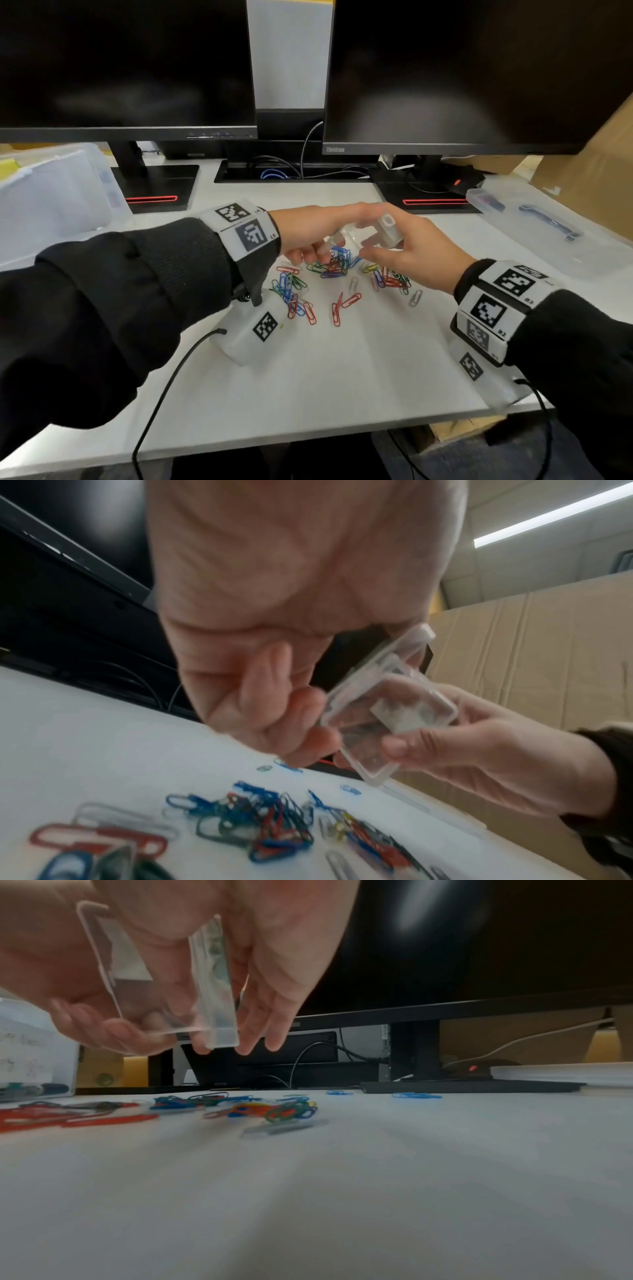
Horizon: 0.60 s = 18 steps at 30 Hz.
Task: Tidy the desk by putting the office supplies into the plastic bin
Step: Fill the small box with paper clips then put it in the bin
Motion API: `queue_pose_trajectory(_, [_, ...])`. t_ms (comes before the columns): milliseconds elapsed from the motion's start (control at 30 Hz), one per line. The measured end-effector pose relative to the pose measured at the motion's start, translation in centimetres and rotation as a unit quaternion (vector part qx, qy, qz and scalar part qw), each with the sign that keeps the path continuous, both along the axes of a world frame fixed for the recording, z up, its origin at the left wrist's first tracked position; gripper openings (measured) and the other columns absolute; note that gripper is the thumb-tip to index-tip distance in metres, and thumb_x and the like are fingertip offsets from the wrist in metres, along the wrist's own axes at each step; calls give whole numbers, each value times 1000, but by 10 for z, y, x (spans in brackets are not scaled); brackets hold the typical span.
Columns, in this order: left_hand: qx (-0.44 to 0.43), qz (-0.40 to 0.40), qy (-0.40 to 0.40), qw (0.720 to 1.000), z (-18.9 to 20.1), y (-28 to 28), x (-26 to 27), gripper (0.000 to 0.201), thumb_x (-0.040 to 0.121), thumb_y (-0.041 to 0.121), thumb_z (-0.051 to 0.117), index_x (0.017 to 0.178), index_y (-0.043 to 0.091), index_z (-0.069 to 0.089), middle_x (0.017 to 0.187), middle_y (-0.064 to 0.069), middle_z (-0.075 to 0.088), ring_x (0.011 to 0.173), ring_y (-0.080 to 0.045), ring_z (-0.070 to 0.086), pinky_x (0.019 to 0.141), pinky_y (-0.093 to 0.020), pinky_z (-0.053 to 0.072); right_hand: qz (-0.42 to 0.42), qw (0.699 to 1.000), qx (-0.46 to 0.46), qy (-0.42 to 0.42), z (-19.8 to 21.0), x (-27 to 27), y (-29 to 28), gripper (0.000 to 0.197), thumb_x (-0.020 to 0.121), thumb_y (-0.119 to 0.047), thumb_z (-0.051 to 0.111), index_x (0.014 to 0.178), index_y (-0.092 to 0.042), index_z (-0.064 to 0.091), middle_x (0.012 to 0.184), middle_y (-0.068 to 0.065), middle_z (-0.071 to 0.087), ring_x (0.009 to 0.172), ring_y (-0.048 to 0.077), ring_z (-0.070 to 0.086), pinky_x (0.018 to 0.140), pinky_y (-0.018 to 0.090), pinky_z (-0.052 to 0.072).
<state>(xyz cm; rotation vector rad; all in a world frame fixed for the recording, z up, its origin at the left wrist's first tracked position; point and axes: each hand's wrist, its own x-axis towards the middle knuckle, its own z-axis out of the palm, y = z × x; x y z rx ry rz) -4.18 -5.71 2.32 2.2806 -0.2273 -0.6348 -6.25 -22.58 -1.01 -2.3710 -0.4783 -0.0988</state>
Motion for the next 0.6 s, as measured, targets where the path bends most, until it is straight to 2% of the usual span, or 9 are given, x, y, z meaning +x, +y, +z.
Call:
queue_pose_trajectory(67, [24, 17, -14, 999, 4, 5, 3, 74, 73, 77, 40, 107, 16, 62, 73, -1, 57, 55, -11, 38, 51, -21, 31, -5, 1000, 1, -3, 0, 1, -3, 39, 85, -13, 62, 120, -27, 51, 107, -12, 60, 91, 4, 63, 72, 12, 49])
queue_pose_trajectory(167, [-4, 34, -13, 999, 8, 9, 7, 63, 71, 73, 51, 97, 17, 62, 84, -4, 64, 53, -10, 41, 50, -20, 34, -22, 999, 7, -30, 1, 0, -2, 31, 86, -14, 60, 113, -29, 58, 95, -15, 62, 87, 5, 62, 65, 7, 47])
queue_pose_trajectory(233, [-69, 51, -19, 996, 7, 10, 7, 57, 75, 66, 54, 101, 16, 59, 89, -6, 64, 54, -10, 55, 53, -18, 44, -53, 997, 17, -54, 0, 1, -2, 22, 89, -19, 56, 108, -25, 63, 89, -12, 64, 84, 7, 63, 70, 16, 50])
queue_pose_trajectory(300, [-77, 71, -39, 994, 7, 14, 6, 70, 74, 65, 57, 114, 8, 57, 93, -9, 67, 66, -15, 67, 60, -22, 54, -98, 991, 31, -86, -1, 3, -6, 18, 91, -19, 50, 105, -21, 62, 88, 1, 67, 83, 20, 65, 75, 35, 55])
queue_pose_trajectory(367, [62, 44, -89, 993, 9, 26, 3, 65, 70, 65, 60, 100, 7, 63, 85, -5, 70, 66, -14, 69, 59, -22, 56, -158, 980, 33, -114, 0, 6, -10, 23, 90, -11, 49, 111, -18, 51, 95, 9, 64, 82, 28, 65, 74, 47, 55])
queue_pose_trajectory(433, [254, -30, -88, 963, 10, 43, 0, 51, 68, 58, 69, 81, 8, 66, 66, 1, 69, 54, -10, 64, 52, -18, 51, -210, 970, 12, -122, 1, 10, -13, 42, 85, 4, 50, 120, -18, 41, 109, 11, 54, 86, 24, 58, 78, 43, 53])
queue_pose_trajectory(500, [380, -115, -4, 918, 6, 54, -7, 43, 64, 48, 78, 76, 7, 70, 56, 2, 67, 49, -10, 60, 50, -16, 49, -235, 963, -42, -129, 2, 12, -15, 45, 81, 11, 48, 116, -17, 40, 113, 10, 44, 85, 20, 47, 75, 33, 46])
queue_pose_trajectory(533, [400, -145, 47, 904, 1, 57, -11, 39, 65, 42, 80, 79, 7, 71, 58, 1, 67, 52, -11, 61, 52, -16, 50, -237, 960, -68, -132, 2, 13, -17, 40, 82, 10, 47, 110, -17, 42, 111, 9, 42, 84, 20, 44, 73, 31, 42])
queue_pose_trajectory(600, [351, -168, 112, 914, -12, 57, -15, 26, 70, 27, 80, 81, 6, 70, 64, -5, 66, 54, -13, 61, 55, -18, 54, -247, 954, -101, -135, 3, 13, -20, 29, 83, 8, 47, 95, -18, 41, 104, 6, 40, 80, 22, 42, 70, 31, 38])
